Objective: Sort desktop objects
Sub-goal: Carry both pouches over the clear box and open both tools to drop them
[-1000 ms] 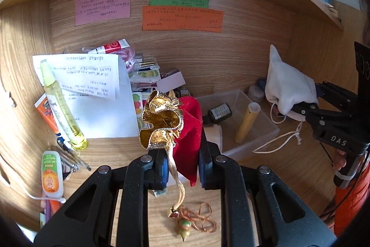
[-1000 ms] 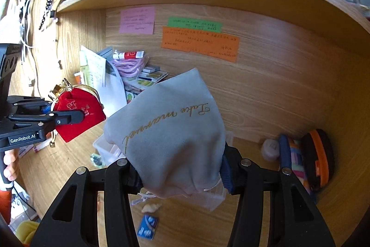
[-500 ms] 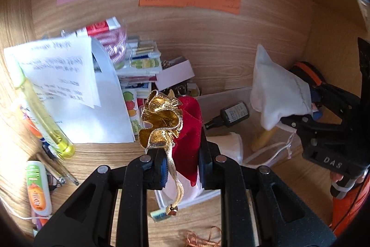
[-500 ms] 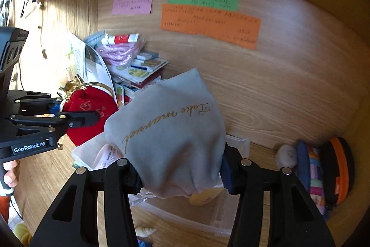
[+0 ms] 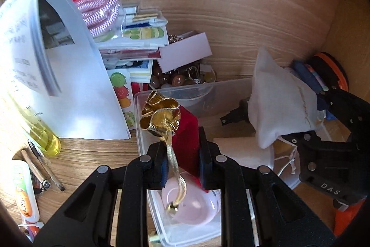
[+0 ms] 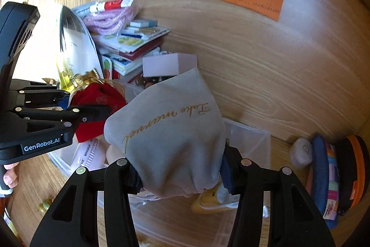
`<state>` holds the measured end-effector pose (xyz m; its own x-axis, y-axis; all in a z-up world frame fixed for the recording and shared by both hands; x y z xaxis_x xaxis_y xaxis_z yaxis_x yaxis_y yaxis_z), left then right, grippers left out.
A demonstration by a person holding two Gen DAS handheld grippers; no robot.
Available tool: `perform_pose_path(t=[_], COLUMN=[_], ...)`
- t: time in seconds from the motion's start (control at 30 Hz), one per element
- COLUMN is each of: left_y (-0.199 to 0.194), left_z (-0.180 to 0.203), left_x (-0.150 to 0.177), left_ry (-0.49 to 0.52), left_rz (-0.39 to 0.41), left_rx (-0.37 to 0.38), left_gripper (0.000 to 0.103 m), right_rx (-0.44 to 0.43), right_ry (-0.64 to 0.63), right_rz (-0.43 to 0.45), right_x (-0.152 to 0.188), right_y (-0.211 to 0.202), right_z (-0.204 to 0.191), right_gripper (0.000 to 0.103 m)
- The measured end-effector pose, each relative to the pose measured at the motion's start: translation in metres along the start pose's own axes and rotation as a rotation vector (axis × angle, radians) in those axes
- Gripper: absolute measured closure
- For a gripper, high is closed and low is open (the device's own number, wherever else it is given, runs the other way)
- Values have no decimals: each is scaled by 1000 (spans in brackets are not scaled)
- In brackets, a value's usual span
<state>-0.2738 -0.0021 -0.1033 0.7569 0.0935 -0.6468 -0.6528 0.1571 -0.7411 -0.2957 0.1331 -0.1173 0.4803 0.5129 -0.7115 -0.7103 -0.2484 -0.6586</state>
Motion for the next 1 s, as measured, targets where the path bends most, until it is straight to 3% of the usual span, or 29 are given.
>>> perform_pose_path(t=[0.43, 0.53, 0.6, 0.67, 0.87, 1.0], left_y=[18, 16, 14, 11, 2, -1], left_z=[5, 6, 9, 10, 9, 4], left_x=[7, 8, 10, 10, 10, 9], left_ry=[19, 18, 23, 28, 23, 11], left_rz=[-24, -18, -12, -4, 5, 12], left_rx=[-16, -7, 1, 10, 31, 55], left_gripper=[78, 72, 60, 55, 49, 36], right_rx=[140, 138, 164, 185, 230, 245], right_ry=[-71, -78, -91, -106, -126, -132], right_rz=[-22, -34, -37, -40, -28, -22], right_x=[5, 7, 8, 9, 7, 4], right_y=[13, 17, 19, 20, 16, 15], right_z=[-4, -7, -7, -7, -8, -8], right_gripper=[52, 49, 46, 45, 32, 30])
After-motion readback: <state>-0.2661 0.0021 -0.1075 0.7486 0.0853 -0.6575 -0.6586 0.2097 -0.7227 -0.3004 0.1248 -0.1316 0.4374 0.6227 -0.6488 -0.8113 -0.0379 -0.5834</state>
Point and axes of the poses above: each gripper's, at about its wrist camera, not at the fingertips, and y roughly the way its jaws point, z to its right, x to its underside, the point moved 8 cm from there along y, roughly the way its jaws point, and after that the axes turned 8 degrees about -y, right-handed, at the moved point
